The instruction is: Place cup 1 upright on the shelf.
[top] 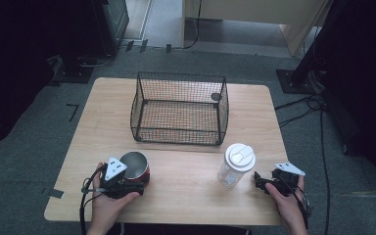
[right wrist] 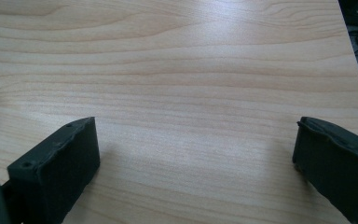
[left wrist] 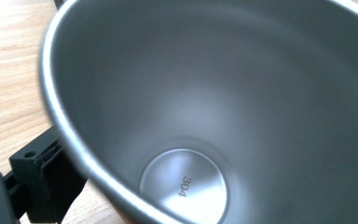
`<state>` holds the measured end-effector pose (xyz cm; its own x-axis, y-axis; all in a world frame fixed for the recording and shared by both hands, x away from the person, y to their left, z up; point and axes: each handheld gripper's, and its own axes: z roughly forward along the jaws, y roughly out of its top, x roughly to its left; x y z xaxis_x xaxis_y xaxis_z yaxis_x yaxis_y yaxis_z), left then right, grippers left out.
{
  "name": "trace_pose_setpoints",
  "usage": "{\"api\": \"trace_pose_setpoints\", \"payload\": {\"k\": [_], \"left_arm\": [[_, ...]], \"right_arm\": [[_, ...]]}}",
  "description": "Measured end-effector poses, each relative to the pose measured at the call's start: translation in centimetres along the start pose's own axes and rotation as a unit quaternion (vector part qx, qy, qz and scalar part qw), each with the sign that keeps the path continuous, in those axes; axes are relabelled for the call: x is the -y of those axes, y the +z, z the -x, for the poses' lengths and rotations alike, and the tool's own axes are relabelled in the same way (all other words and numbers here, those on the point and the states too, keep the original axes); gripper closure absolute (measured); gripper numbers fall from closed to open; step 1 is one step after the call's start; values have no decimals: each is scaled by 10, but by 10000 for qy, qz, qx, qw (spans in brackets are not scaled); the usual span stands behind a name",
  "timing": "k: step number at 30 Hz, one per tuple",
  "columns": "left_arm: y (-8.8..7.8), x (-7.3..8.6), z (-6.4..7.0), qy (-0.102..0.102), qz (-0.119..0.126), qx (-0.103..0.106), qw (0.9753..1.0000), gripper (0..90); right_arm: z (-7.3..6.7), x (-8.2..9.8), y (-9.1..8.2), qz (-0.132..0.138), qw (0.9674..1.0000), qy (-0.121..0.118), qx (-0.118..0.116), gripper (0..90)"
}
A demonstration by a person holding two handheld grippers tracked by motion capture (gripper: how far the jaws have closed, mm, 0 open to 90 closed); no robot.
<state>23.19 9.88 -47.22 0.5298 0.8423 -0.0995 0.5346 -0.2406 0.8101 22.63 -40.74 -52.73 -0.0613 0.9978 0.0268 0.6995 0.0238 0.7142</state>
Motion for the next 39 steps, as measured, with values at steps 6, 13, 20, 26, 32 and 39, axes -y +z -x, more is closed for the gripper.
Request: {"api": "trace_pose_setpoints", "payload": {"k": [6,13,20,26,32,39], "left_arm": [[3,-4,-1,-17,4,55,10000,16],[4,-7,0,34,-49,-5,10000,57],[4,-7,0,89,-14,-44,9999,67],[2,-11,-2,-79,76,39,9999,68],[-1,-23,2,48,197,29,9998,68],[-3,-35,1,0,243,73,9997,68]], "right_arm": [[0,0,0,0,10000,0,0,4],[0,0,0,0,10000,0,0,4],[0,0,0,1,10000,0,0,5],[0,0,0,1,10000,-1,-1,4],[0,0,0,1,10000,-1,-1,4],[0,0,0,0,10000,-2,0,5]]}}
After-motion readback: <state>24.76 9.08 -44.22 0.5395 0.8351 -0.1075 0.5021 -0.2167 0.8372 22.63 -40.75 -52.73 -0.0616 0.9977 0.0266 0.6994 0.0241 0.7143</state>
